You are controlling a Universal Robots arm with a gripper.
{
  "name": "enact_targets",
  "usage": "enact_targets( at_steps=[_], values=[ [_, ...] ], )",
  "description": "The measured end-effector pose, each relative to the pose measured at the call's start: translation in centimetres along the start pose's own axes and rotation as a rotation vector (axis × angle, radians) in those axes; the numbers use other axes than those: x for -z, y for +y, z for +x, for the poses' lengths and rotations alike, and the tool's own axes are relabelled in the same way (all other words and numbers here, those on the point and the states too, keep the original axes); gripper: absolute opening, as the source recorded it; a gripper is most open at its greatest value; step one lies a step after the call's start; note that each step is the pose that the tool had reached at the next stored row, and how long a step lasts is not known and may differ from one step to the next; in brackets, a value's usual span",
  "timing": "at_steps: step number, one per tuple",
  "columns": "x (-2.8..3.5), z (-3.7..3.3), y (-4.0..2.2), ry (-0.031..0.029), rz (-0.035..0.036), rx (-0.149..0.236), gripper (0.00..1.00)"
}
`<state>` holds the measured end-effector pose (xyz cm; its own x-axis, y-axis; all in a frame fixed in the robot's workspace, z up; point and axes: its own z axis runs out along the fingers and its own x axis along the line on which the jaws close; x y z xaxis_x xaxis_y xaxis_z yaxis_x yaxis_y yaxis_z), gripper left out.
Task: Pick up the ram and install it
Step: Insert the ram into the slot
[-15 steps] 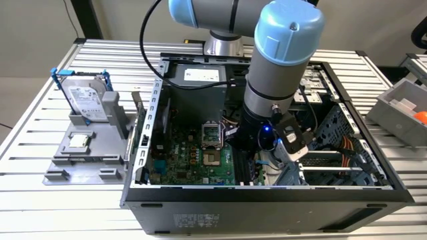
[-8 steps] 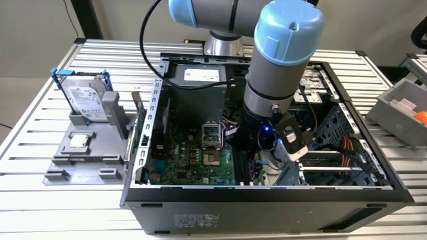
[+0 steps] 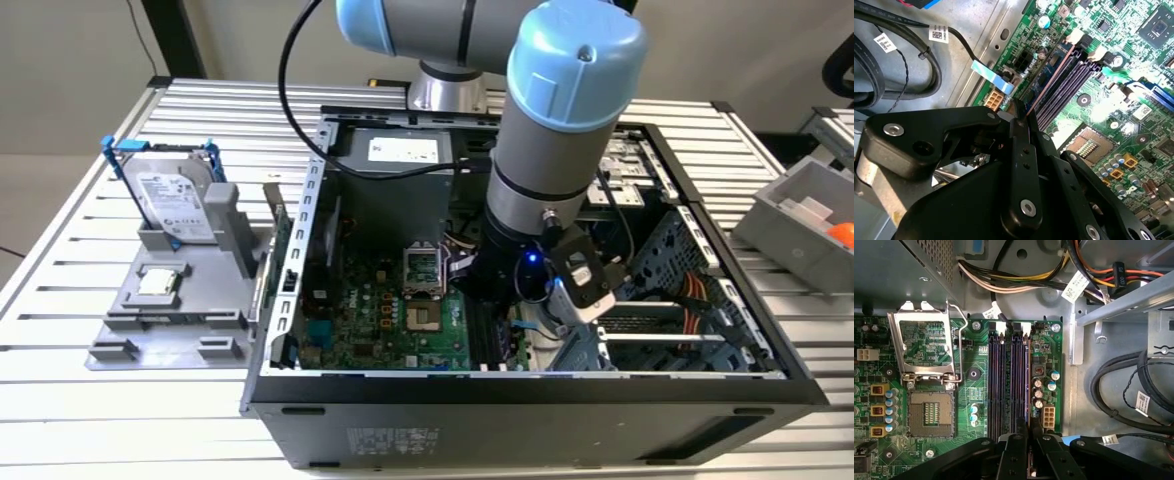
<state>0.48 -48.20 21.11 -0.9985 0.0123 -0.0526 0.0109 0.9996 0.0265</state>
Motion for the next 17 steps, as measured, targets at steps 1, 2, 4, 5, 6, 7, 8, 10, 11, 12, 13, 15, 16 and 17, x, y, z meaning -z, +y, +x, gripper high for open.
enact_targets(
  at_steps=[1, 2, 4, 5, 6, 7, 8, 10, 11, 12, 13, 15, 16, 17],
  values=[
    [0.0, 0.0, 0.0, 0.0, 0.0002, 0.0, 0.0],
    [0.01, 0.0, -0.01, 0.0001, 0.0004, 0.0, 0.0],
    [-0.03, 0.0, 0.0, 0.0001, 0.0004, 0.0, 0.0],
    [-0.05, 0.0, 0.01, 0.0001, 0.0003, 0.0, 0.0],
    [-0.06, 0.0, 0.02, 0.0, 0.0002, 0.0, 0.0],
    [-0.06, 0.01, 0.02, 0.0, 0.0003, 0.0, 0.0],
    [-0.07, 0.01, 0.06, 0.0, 0.0003, 0.0, 0.0],
    [-0.12, 0.01, 0.18, 0.0, 0.0, 0.0, 0.0],
    [-0.15, 0.01, 0.21, 0.0, -0.0001, 0.0, 0.0],
    [-0.18, 0.01, 0.23, 0.0, 0.0001, 0.0, 0.0],
    [-0.19, 0.01, 0.23, 0.0001, 0.0003, 0.0, 0.0],
    [-0.19, 0.01, 0.23, 0.0001, 0.0005, 0.0, 0.0],
    [-0.19, 0.01, 0.23, 0.0001, 0.0004, 0.0, 0.0],
    [-0.2, 0.01, 0.23, 0.0001, 0.0003, 0.0, 0.0]
  ],
)
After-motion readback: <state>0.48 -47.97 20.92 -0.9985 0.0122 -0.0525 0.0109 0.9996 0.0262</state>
